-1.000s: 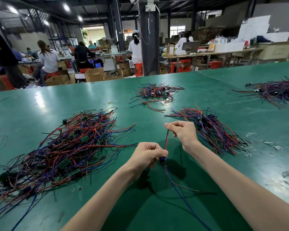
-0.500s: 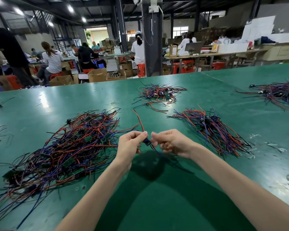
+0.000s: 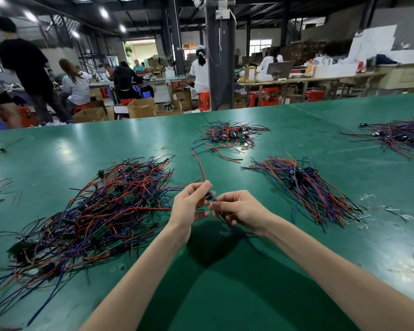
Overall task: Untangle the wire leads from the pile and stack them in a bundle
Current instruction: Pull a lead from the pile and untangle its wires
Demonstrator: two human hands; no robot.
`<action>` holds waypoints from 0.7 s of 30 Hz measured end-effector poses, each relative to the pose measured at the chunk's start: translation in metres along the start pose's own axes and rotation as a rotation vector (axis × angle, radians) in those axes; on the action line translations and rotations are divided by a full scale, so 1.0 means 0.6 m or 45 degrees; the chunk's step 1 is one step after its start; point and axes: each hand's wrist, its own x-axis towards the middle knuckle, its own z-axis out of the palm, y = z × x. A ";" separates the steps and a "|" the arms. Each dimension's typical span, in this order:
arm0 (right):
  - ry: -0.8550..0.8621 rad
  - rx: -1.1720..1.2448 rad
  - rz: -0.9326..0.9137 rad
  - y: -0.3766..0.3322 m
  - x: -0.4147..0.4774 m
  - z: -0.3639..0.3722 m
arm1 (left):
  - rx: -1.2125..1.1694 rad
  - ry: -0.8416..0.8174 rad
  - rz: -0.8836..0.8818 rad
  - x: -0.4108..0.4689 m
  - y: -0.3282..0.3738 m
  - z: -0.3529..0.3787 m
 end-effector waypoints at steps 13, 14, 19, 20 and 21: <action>-0.031 -0.333 -0.104 0.007 -0.003 0.004 | 0.076 -0.063 0.131 0.005 -0.017 -0.004; -0.026 -0.380 -0.122 0.008 -0.003 0.005 | 0.103 -0.068 0.134 0.006 -0.019 -0.005; 0.002 -0.463 -0.115 0.015 -0.001 0.007 | 0.172 -0.100 0.152 0.009 -0.023 -0.009; 0.005 -0.467 -0.117 0.017 0.000 0.008 | 0.165 -0.098 0.154 0.010 -0.022 -0.009; 0.009 -0.461 -0.118 0.017 0.000 0.009 | 0.146 -0.088 0.156 0.011 -0.022 -0.010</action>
